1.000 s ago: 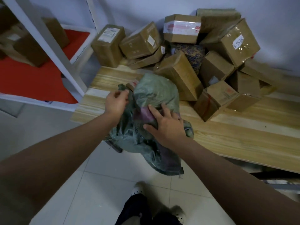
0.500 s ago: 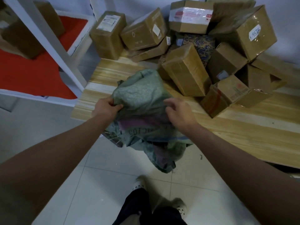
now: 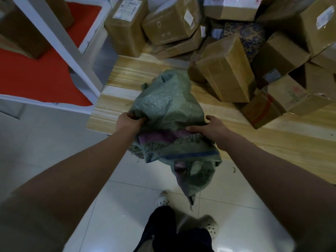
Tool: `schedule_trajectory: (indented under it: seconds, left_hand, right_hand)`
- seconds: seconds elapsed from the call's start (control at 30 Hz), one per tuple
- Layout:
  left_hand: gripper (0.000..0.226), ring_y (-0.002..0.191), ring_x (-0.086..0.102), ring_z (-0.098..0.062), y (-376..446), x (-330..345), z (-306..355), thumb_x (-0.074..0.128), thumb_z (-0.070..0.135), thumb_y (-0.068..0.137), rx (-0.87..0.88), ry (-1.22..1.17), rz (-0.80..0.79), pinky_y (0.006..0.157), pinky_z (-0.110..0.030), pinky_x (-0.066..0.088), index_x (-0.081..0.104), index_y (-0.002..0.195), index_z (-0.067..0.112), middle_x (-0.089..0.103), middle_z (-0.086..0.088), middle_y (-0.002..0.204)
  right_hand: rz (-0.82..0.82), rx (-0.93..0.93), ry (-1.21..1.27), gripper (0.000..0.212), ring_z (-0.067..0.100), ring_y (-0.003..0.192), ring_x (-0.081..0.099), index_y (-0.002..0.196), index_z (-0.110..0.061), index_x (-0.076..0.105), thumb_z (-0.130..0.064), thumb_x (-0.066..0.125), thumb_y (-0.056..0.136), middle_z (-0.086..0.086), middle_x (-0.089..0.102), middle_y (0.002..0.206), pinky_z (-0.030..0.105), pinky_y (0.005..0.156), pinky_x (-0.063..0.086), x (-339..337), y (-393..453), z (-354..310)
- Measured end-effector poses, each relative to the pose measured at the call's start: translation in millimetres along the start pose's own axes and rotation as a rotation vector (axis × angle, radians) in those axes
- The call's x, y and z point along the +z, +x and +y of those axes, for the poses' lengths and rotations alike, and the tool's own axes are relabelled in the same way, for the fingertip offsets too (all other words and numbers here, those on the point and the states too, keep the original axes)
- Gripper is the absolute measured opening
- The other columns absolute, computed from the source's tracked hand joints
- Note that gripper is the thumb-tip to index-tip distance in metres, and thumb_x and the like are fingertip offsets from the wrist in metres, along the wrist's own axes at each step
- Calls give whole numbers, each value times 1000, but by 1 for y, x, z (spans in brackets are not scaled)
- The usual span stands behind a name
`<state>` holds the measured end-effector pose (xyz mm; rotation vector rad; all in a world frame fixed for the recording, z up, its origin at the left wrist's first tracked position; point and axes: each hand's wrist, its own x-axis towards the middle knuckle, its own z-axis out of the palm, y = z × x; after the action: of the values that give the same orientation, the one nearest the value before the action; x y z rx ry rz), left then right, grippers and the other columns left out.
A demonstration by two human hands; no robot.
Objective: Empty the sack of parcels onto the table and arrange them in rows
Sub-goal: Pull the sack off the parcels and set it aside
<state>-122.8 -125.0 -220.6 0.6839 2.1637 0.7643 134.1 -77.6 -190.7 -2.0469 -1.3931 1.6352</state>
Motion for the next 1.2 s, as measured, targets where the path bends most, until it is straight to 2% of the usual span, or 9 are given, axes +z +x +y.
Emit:
schedule_trajectory:
  seconds: [0.1, 0.2, 0.33, 0.53, 0.77, 0.87, 0.97, 1.07, 1.2]
  left_hand:
    - [34, 98, 63, -26, -5, -3, 2, 77, 22, 81, -55, -158, -47, 86, -35, 52, 71, 112, 8, 63, -4, 96]
    - [42, 91, 64, -24, -11, -16, 7, 75, 36, 82, -175, -296, -159, 71, -32, 52, 65, 113, 10, 67, -3, 101]
    - [64, 101, 68, -21, -18, -34, 1, 84, 48, 68, -129, -294, -426, 69, -27, 54, 66, 119, 13, 72, -2, 111]
    - [40, 86, 72, -19, -46, -34, -9, 83, 20, 77, -27, -401, -188, 68, -27, 56, 70, 113, 10, 74, -4, 102]
    - [37, 79, 72, -13, -110, -36, -2, 79, 15, 80, 81, -483, -128, 57, -20, 55, 70, 115, 7, 75, -7, 105]
    - [32, 77, 72, -13, -144, -31, 11, 78, 14, 81, 142, -485, -97, 57, -20, 55, 72, 111, 9, 75, -6, 103]
    - [26, 84, 73, -20, -178, -24, 37, 81, 18, 78, 205, -455, -68, 67, -29, 59, 75, 103, 16, 77, -3, 97]
    - [27, 76, 72, -11, -215, -13, 81, 82, 18, 77, 294, -415, -70, 60, -20, 56, 74, 103, 16, 76, 2, 94]
    - [17, 66, 70, 0, -266, 20, 147, 79, 12, 81, 469, -416, -141, 57, -14, 53, 72, 96, 18, 74, 9, 84]
  right_hand:
    - [-18, 21, 96, 105, 23, 104, 60, 146, -13, 39, -34, 94, 59, 8, 60, 131, 34, 81, 50, 4, 0, 0]
    - [-38, 2, 162, 77, 22, 94, 68, 125, -11, 64, -27, 96, 56, 7, 72, 112, 33, 78, 57, 10, 3, -1]
    - [-79, -25, 209, 61, 20, 87, 70, 113, -10, 70, -22, 95, 58, 4, 74, 99, 27, 66, 55, 14, -5, -2]
    - [-178, -104, 283, 65, 24, 96, 71, 119, -14, 66, -16, 94, 60, 6, 74, 107, 36, 82, 59, 16, -20, 3]
    - [-237, -253, 344, 58, 15, 89, 72, 117, -15, 66, -11, 91, 65, 3, 74, 106, 22, 65, 56, -18, -58, 17]
    - [-257, -300, 371, 64, 19, 96, 71, 121, -15, 65, -12, 91, 63, 3, 74, 110, 28, 76, 57, -40, -74, 26]
    - [-251, -348, 421, 55, 16, 93, 71, 115, -17, 66, -9, 89, 65, 2, 74, 107, 27, 74, 55, -71, -93, 35]
    - [-217, -404, 493, 45, 17, 93, 72, 108, -19, 68, -7, 87, 68, 2, 76, 105, 27, 75, 54, -112, -112, 46]
    - [-153, -458, 599, 53, 25, 102, 72, 118, -12, 67, -8, 86, 68, 6, 75, 110, 37, 87, 56, -184, -135, 62]
